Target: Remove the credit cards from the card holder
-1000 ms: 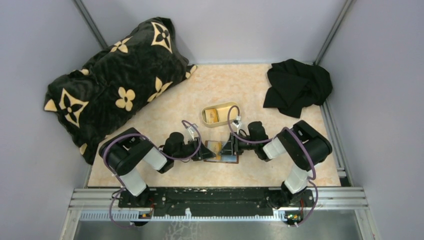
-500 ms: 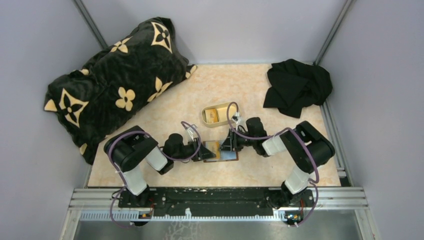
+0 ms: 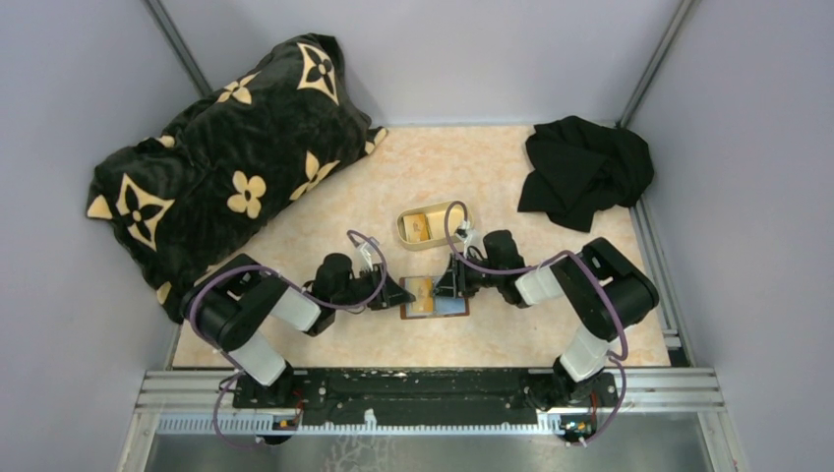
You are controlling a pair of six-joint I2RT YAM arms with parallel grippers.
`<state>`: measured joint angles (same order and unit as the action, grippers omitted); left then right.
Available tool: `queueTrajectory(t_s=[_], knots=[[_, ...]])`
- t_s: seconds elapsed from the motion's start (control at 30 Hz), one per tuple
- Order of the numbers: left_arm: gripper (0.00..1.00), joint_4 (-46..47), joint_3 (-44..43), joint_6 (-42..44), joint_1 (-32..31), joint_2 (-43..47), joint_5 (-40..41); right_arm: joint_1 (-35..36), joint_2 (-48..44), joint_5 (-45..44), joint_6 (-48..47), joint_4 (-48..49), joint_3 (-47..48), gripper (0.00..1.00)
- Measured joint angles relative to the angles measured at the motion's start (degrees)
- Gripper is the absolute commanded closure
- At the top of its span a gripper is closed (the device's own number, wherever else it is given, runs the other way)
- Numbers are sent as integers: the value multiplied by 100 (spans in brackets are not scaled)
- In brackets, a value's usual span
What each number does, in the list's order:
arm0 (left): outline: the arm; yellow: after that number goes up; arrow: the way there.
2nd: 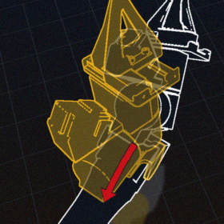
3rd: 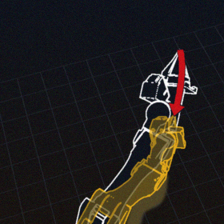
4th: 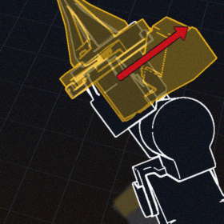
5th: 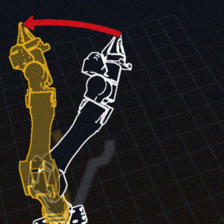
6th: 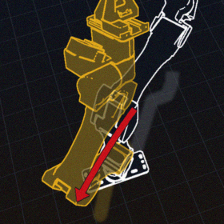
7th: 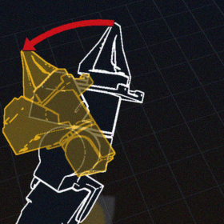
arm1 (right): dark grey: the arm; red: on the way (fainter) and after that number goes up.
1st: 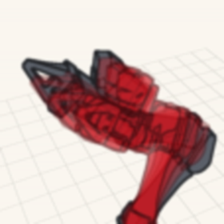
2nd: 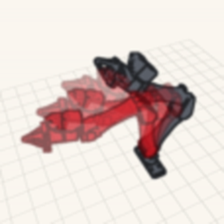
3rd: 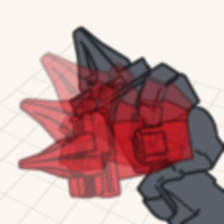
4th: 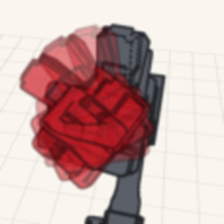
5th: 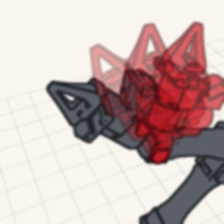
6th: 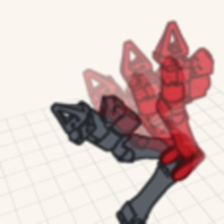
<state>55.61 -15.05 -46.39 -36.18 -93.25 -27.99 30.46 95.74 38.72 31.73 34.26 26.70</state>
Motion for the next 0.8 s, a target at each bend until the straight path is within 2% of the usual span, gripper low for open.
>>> queueTrajectory(t_s=[0.27,0.37,0.8], knots=[[67,522,-2,-11,109,-503,-221,0,13,15,4,17,2,70],[67,778,-2,-50,109,-680,-297,0,70,70,48,105,2,67],[68,1620,87,-262,109,-1169,-391,-26,387,341,293,669,0,67]])
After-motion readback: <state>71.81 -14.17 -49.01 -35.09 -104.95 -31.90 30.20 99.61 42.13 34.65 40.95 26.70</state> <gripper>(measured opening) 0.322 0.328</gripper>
